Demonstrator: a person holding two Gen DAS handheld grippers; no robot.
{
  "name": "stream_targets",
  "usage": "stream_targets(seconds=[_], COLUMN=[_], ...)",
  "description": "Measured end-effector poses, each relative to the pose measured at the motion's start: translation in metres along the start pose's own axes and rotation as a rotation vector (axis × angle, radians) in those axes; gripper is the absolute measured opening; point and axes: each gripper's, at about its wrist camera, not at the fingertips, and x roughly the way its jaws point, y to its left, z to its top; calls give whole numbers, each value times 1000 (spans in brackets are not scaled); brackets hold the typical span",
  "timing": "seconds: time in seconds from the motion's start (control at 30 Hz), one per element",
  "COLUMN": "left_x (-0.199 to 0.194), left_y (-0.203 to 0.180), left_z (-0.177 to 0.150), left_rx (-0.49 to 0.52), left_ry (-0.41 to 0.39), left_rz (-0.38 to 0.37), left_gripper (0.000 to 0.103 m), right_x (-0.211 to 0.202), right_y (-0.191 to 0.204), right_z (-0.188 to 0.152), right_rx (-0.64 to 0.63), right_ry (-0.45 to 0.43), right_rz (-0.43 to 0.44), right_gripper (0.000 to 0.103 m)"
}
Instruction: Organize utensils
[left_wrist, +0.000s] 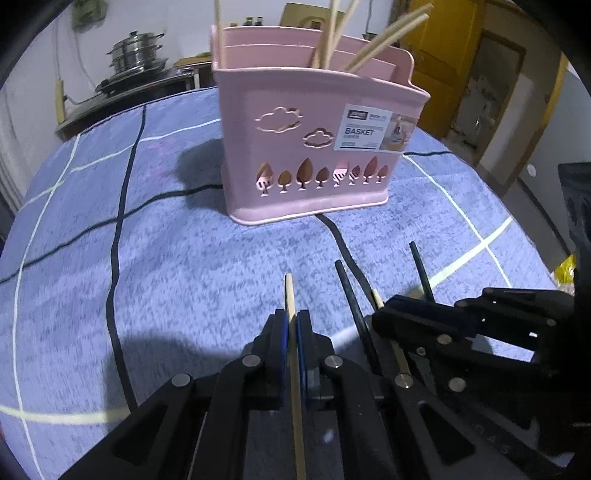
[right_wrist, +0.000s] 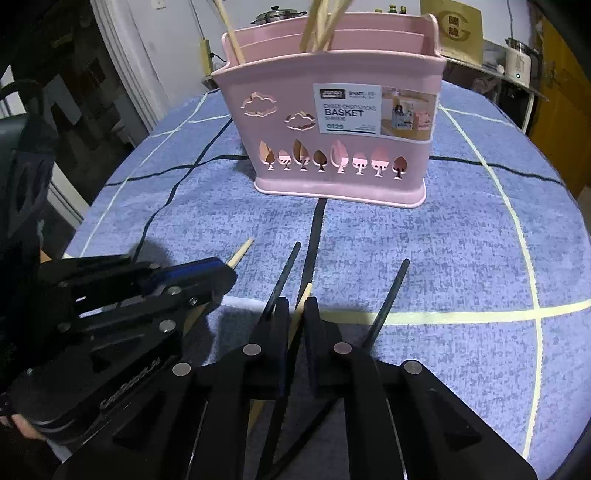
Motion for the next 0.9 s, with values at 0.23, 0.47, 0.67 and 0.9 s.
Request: stream_targets(seconds=[0.23,0.47,0.67,0.9], left_x=[0,-43,-98,-141], left_y=[-3,5,11,19], left_z=[3,12,30,43], left_rx=[8,-39,-67,-108], left_ry=[-6,-123,-266,-376], left_rz=[17,1,-12,-26], left_gripper=[4,4,4,4], right_x=[-15,-53,-97,-128], right_y=[-8,-17,-18,-3], right_z=[-1,9,26,41], right_rx=[5,7,-12,-49], right_ry=[-26,-115,-221,-310], right_rz=[34,72,87,98], right_gripper=[7,7,5,5])
